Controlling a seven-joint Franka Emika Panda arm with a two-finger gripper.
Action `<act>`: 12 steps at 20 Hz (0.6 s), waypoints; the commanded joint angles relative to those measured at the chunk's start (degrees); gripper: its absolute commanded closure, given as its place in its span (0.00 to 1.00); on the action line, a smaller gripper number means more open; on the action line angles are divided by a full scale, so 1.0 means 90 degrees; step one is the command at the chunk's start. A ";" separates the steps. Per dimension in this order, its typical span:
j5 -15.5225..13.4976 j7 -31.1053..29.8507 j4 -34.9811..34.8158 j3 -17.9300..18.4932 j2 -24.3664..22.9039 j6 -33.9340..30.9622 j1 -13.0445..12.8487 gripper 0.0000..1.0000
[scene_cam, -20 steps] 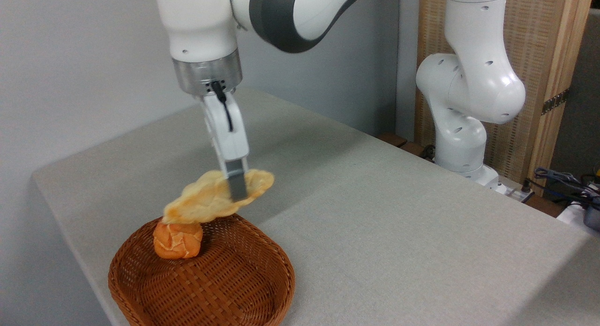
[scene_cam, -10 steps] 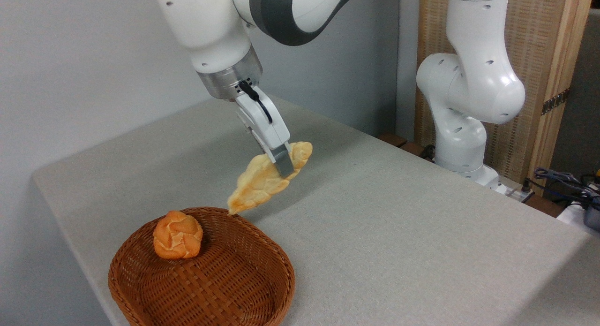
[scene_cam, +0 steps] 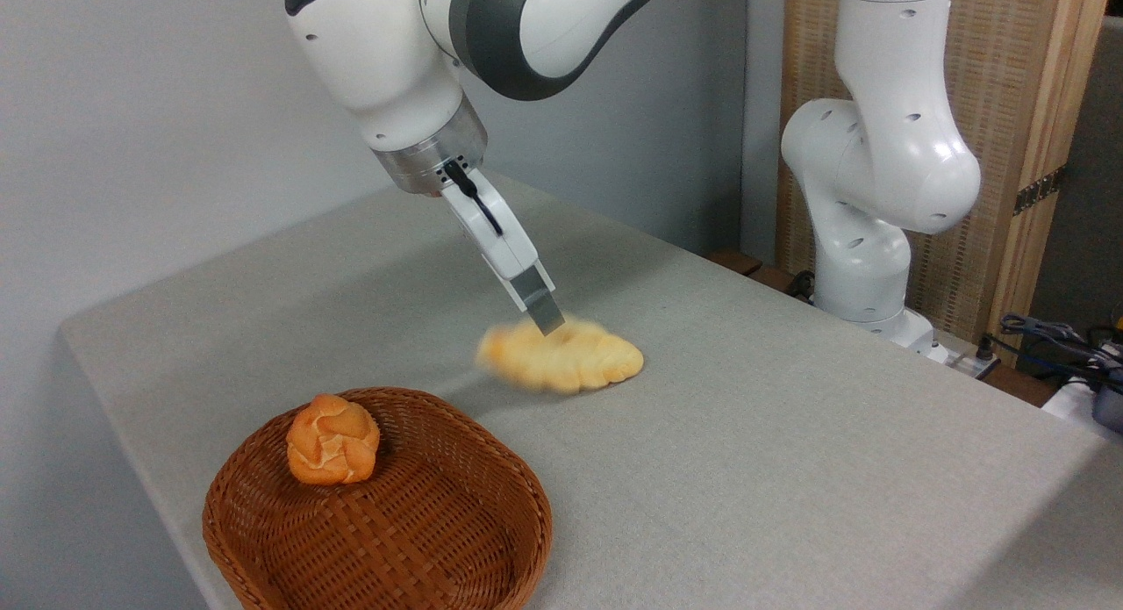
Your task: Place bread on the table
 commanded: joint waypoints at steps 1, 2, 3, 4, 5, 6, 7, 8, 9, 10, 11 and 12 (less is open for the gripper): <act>-0.0077 -0.0044 -0.0042 0.0034 -0.0052 0.0026 -0.0015 0.00; -0.0068 -0.0044 -0.0023 0.0034 -0.0061 0.0094 -0.0015 0.00; -0.0067 -0.0044 -0.0003 0.0034 -0.0081 0.0259 -0.0015 0.00; -0.0067 -0.0044 0.0007 0.0034 -0.0081 0.0367 -0.0015 0.00; -0.0067 -0.0063 0.0036 0.0034 -0.0100 0.0600 -0.0015 0.00; -0.0067 -0.0073 0.0055 0.0044 -0.0120 0.0902 -0.0015 0.00; -0.0048 -0.0083 0.0094 0.0044 -0.0130 0.1282 -0.0015 0.00; -0.0029 -0.0093 0.0104 0.0044 -0.0149 0.1644 -0.0015 0.00; -0.0028 -0.0093 0.0104 0.0044 -0.0169 0.1831 -0.0015 0.00; -0.0019 -0.0093 0.0095 0.0054 -0.0159 0.2181 -0.0015 0.00; -0.0019 -0.0093 0.0095 0.0063 -0.0150 0.2330 -0.0015 0.00; -0.0019 -0.0102 0.0095 0.0093 -0.0111 0.2554 -0.0005 0.00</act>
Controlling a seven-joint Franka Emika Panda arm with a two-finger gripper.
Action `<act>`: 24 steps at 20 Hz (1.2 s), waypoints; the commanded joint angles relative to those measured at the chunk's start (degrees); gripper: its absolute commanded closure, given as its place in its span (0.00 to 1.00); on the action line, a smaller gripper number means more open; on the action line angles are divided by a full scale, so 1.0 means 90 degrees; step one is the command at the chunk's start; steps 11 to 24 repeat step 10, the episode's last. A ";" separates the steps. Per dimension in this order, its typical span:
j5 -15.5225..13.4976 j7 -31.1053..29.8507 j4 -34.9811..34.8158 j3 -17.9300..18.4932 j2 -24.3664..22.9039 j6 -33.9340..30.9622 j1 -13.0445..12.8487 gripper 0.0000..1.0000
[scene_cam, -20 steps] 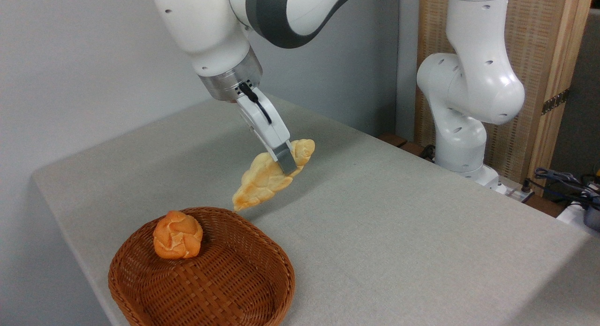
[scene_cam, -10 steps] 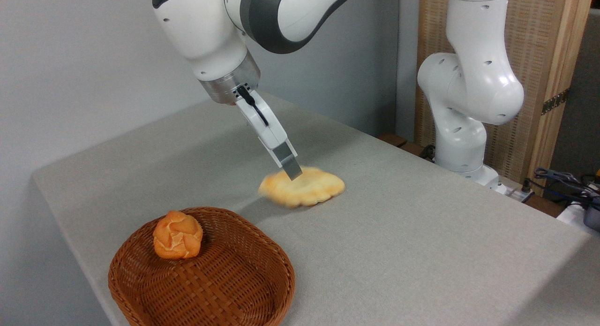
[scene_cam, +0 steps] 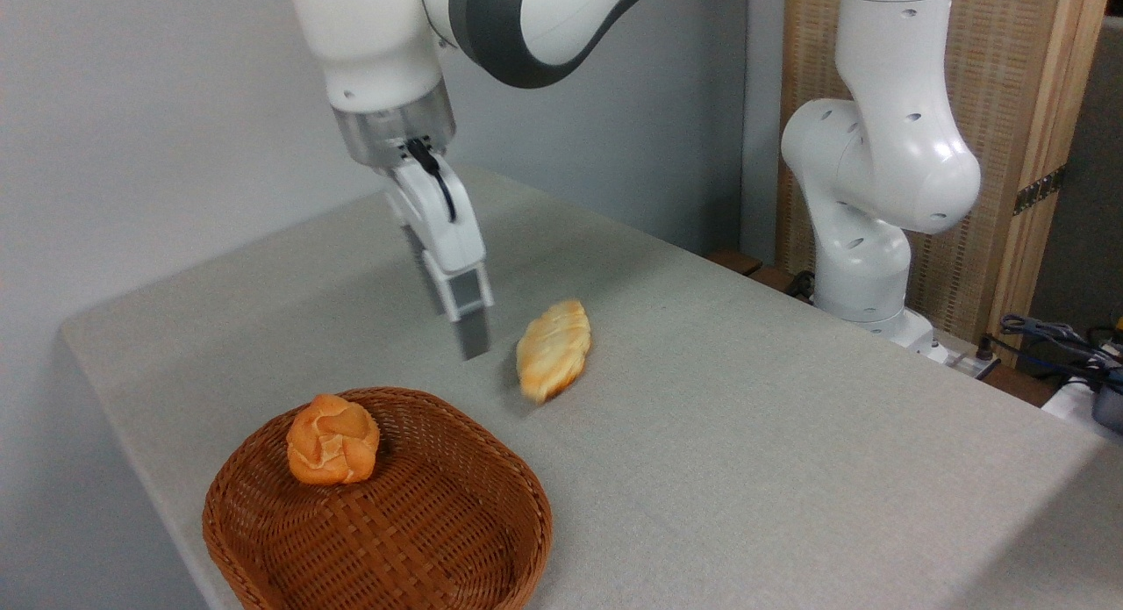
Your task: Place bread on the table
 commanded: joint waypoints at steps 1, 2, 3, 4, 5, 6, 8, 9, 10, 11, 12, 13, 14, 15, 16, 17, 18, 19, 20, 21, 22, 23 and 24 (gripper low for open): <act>-0.0019 -0.0102 -0.0018 0.0098 -0.0040 0.0679 -0.0017 0.00; -0.0019 -0.0121 -0.0018 0.0108 -0.0001 0.0679 -0.0007 0.00; -0.0019 -0.0131 -0.0018 0.0108 -0.0001 0.0689 0.0003 0.00; -0.0038 -0.0228 -0.0008 0.0108 -0.0001 0.0747 0.0022 0.00; -0.0038 -0.0326 -0.0008 0.0108 0.0009 0.0777 0.0022 0.00; -0.0029 -0.0578 -0.0008 0.0108 -0.0001 0.0835 0.0022 0.00; -0.0009 -0.0795 -0.0008 0.0118 -0.0001 0.0836 0.0022 0.00; -0.0009 -0.0795 -0.0008 0.0118 0.0009 0.0845 0.0032 0.00; -0.0009 -0.0786 0.0001 0.0118 0.0009 0.0855 0.0032 0.00; -0.0009 -0.0786 0.0001 0.0118 0.0009 0.0855 0.0032 0.00; -0.0009 -0.0786 0.0001 0.0118 0.0009 0.0855 0.0032 0.00; -0.0009 -0.0786 0.0001 0.0118 0.0009 0.0855 0.0032 0.00; -0.0009 -0.0786 0.0001 0.0118 0.0009 0.0855 0.0032 0.00; -0.0009 -0.0786 0.0001 0.0118 0.0009 0.0855 0.0032 0.00; -0.0009 -0.0786 0.0001 0.0118 0.0009 0.0855 0.0032 0.00; -0.0009 -0.0786 0.0001 0.0118 0.0009 0.0855 0.0032 0.00; -0.0009 -0.0786 0.0001 0.0118 0.0009 0.0855 0.0032 0.00; -0.0009 -0.0786 0.0001 0.0118 0.0009 0.0855 0.0032 0.00; -0.0009 -0.0786 0.0001 0.0118 0.0009 0.0855 0.0032 0.00; -0.0009 -0.0786 0.0001 0.0118 0.0009 0.0855 0.0032 0.00; -0.0009 -0.0786 0.0001 0.0118 0.0009 0.0855 0.0032 0.00; -0.0009 -0.0786 0.0001 0.0118 0.0009 0.0855 0.0032 0.00; -0.0009 -0.0786 0.0001 0.0118 0.0009 0.0855 0.0032 0.00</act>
